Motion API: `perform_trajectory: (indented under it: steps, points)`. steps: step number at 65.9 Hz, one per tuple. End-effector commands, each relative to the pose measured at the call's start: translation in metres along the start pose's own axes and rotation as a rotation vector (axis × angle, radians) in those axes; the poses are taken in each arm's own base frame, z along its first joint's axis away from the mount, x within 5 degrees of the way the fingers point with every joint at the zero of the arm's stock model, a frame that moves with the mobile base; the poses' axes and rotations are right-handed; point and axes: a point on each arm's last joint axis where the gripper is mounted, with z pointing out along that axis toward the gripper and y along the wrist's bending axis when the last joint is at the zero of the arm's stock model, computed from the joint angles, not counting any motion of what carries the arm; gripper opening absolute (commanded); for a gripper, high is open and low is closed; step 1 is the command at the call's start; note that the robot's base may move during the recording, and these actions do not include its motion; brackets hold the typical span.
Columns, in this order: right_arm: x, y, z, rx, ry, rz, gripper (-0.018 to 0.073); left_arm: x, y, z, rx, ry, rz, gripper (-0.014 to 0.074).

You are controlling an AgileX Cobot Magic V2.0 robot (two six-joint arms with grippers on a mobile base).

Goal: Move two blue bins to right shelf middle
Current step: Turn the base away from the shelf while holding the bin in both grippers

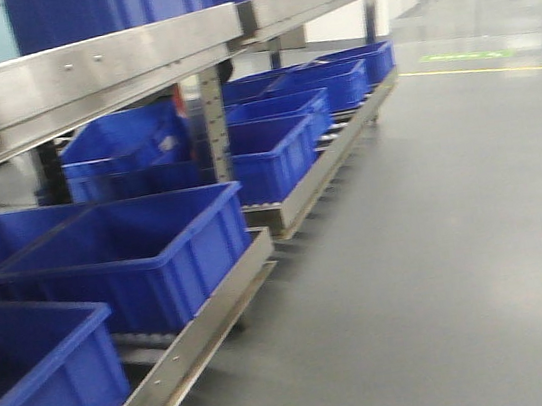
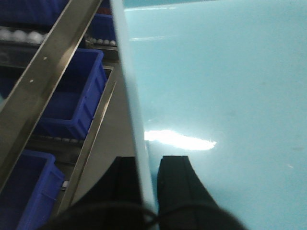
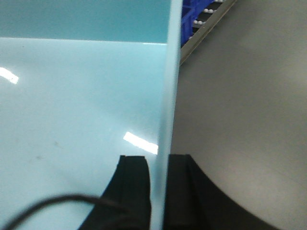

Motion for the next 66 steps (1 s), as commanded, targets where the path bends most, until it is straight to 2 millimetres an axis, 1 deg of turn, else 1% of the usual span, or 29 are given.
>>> perform_trajectory:
  steps: [1,66]
  points:
    - [-0.0093,0.0035,-0.0098,-0.034,-0.093,0.000,-0.0153,-0.0042,-0.0083,-0.0110,0.074,-0.051,0.000,-0.0111]
    - [-0.0093,0.0035,-0.0098,-0.034,-0.093,0.000,-0.0153,-0.0042,-0.0083,-0.0110,0.074,-0.051,0.000,-0.0111]
